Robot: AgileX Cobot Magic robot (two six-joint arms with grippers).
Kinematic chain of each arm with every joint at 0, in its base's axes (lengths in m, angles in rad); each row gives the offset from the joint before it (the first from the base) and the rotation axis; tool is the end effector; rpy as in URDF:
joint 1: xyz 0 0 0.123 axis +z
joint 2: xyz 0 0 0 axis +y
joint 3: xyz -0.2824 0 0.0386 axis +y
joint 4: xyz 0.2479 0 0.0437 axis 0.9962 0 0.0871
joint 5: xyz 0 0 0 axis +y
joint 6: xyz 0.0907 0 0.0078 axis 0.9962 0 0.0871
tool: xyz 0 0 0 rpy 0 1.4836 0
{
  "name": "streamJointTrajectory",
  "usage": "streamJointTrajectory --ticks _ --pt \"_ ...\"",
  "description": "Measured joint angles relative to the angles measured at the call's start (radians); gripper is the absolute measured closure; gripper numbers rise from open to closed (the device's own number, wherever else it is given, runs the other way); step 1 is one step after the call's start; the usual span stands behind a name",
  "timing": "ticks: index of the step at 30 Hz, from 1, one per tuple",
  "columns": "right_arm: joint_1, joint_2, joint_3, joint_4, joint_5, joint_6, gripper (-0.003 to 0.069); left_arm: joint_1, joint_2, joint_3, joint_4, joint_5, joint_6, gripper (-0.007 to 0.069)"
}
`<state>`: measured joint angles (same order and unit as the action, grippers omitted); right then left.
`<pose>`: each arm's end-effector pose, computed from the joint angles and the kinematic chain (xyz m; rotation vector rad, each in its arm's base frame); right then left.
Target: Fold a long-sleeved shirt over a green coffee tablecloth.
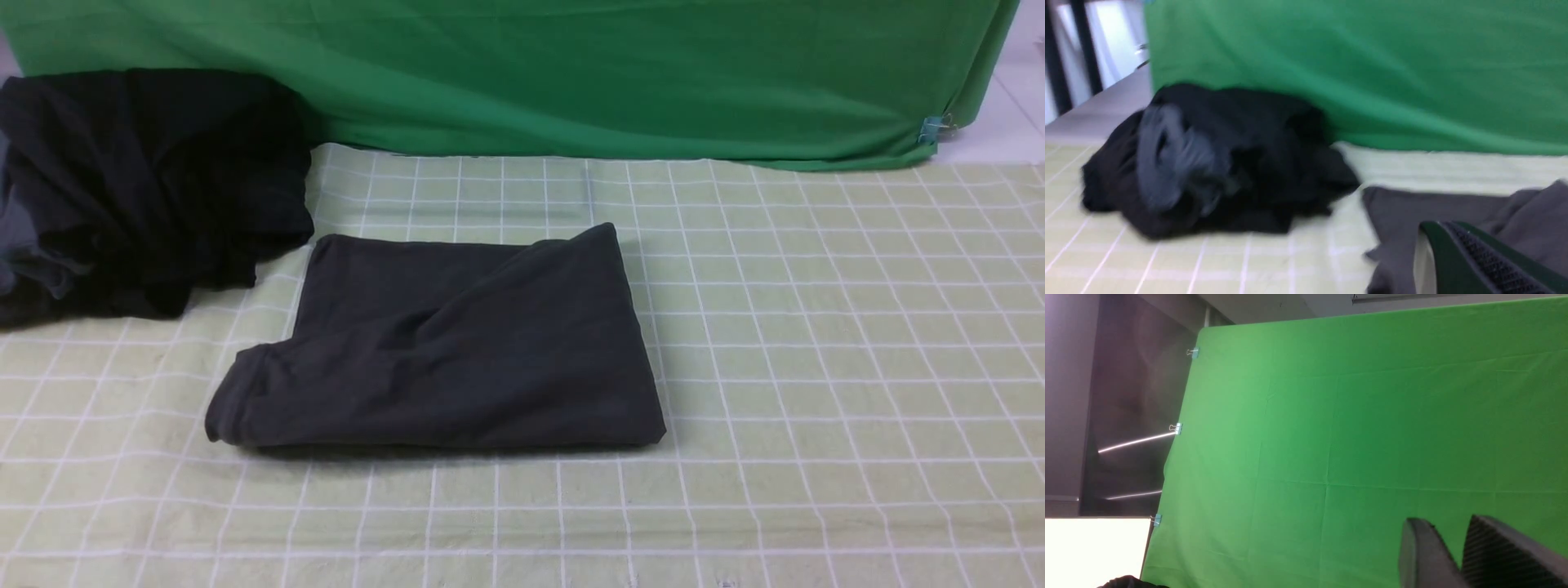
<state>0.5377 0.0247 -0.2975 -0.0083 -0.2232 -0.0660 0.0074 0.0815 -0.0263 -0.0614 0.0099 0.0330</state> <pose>0.0185 0.0112 0.3275 -0.3015 0.9492 0.4259 0.0626 0.0004 0.2163 -0.0272 1.5485 -0.0171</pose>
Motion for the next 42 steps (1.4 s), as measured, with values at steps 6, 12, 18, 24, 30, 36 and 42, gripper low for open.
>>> streamJointTrajectory --ticks 6,12,18,24,30,36,42 --pt "0.0 0.0 0.0 0.0 0.0 0.0 0.0482 0.015 -0.079 0.034 0.034 0.239 0.017 0.0622" --pt "0.0 0.0 0.001 0.0 0.002 0.0 0.047 0.015 -0.079 0.034 0.039 0.227 0.019 0.0622" --pt "0.0 0.0 0.001 0.0 0.003 0.0 0.0452 0.015 -0.079 0.034 0.041 0.223 0.019 0.0622" --pt "0.0 0.0 0.001 0.0 0.003 0.0 0.0438 0.015 -0.079 0.034 0.041 0.223 0.019 0.0622" --pt "0.0 0.0 0.001 0.0 0.003 0.0 0.0426 0.015 -0.079 0.034 0.041 0.223 0.019 0.0622" --pt "0.0 0.0 0.001 0.0 0.003 0.0 0.0424 0.015 -0.079 0.034 0.041 0.223 0.019 0.0622" --pt "-0.001 -0.007 0.001 0.0 0.024 -0.017 0.0422 0.015 -0.079 0.034 0.041 0.222 0.019 0.0622"
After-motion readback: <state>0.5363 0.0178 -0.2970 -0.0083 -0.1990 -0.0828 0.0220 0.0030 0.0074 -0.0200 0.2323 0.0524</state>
